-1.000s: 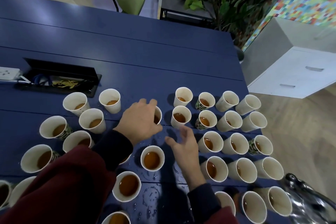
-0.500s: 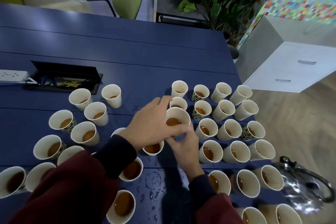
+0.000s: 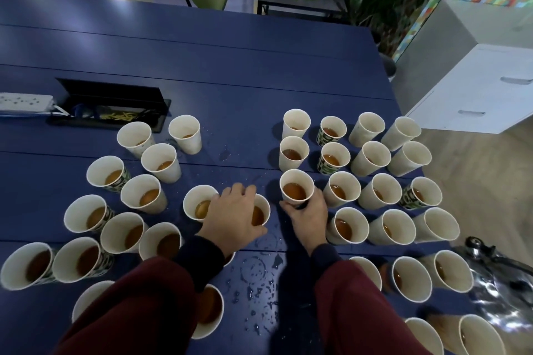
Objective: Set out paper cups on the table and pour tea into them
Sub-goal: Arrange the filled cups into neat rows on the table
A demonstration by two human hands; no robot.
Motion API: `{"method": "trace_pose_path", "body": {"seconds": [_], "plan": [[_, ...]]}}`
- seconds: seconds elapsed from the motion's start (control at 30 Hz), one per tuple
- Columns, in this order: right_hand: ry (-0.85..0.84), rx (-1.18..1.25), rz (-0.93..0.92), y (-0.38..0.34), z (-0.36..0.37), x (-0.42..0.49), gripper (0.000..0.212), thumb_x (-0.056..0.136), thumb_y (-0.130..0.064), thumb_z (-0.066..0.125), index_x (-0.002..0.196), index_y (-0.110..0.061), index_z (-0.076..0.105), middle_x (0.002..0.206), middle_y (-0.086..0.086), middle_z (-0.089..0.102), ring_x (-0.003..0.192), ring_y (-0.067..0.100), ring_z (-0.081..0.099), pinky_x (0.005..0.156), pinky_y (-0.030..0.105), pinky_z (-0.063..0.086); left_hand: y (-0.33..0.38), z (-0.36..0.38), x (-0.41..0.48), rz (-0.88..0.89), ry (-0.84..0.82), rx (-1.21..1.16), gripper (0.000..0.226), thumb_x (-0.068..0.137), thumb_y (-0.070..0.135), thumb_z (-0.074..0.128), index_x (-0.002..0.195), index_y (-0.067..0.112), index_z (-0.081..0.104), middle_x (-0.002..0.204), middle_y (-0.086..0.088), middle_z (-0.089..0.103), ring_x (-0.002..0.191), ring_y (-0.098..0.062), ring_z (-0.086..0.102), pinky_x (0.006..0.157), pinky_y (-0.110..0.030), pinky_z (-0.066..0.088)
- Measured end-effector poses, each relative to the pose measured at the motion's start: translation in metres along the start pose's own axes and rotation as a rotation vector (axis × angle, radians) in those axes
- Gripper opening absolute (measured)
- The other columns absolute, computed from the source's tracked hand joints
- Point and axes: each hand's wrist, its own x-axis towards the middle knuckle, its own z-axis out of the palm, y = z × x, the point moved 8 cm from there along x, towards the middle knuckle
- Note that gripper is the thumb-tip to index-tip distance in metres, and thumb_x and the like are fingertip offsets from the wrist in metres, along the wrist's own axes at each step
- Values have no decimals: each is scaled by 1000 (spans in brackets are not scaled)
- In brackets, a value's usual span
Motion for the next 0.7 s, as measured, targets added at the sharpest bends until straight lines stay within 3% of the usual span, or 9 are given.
{"method": "trace_pose_path", "body": {"seconds": [0.1, 0.3, 0.47, 0.57, 0.6, 0.7], "plan": [[11, -33, 26, 8, 2, 4, 47, 70, -18, 88, 107, -14, 61, 107, 5, 67, 105, 26, 58, 90, 33, 43, 4, 2, 1, -5, -1, -16, 71, 84, 58, 65, 139, 21, 37, 132, -2, 49, 118, -21, 50, 94, -35, 42], [70, -13, 79, 15, 2, 1, 48, 69, -22, 88, 108, -15, 60, 106, 7, 69, 105, 30, 61, 92, 45, 51, 8, -13, 10, -21, 40, -142, 81, 86, 72, 51, 144, 17, 36, 137, -6, 48, 123, -25, 49, 99, -39, 42], [89, -1, 78, 17, 1, 1, 48, 68, -22, 88, 107, -16, 59, 105, 4, 67, 103, 28, 61, 92, 48, 51, 11, -29, 64, -131, 60, -621, 62, 95, 53, 54, 138, 10, 44, 134, -13, 55, 123, -30, 53, 101, -39, 43], [96, 18, 76, 18, 3, 3, 46, 68, -20, 87, 105, -19, 59, 103, 1, 66, 103, 25, 60, 91, 44, 51, 13, -16, 104, -290, -61, -942, 67, 96, 54, 51, 144, 9, 40, 135, -6, 54, 127, -27, 51, 99, -32, 41], [104, 20, 67, 18, 4, 2, 45, 69, -19, 87, 104, -19, 59, 103, 1, 66, 102, 25, 60, 91, 42, 51, 14, -10, 115, -341, -87, -1035, 70, 94, 58, 50, 145, 11, 40, 135, -5, 54, 121, -27, 54, 101, -35, 44], [137, 28, 50, 20, 4, 0, 44, 70, -15, 86, 104, -18, 59, 104, 2, 65, 103, 23, 58, 91, 38, 49, 16, 9, 135, -468, -122, -1226, 60, 94, 62, 46, 131, 16, 46, 105, 1, 55, 93, -21, 57, 93, -40, 51]]}}
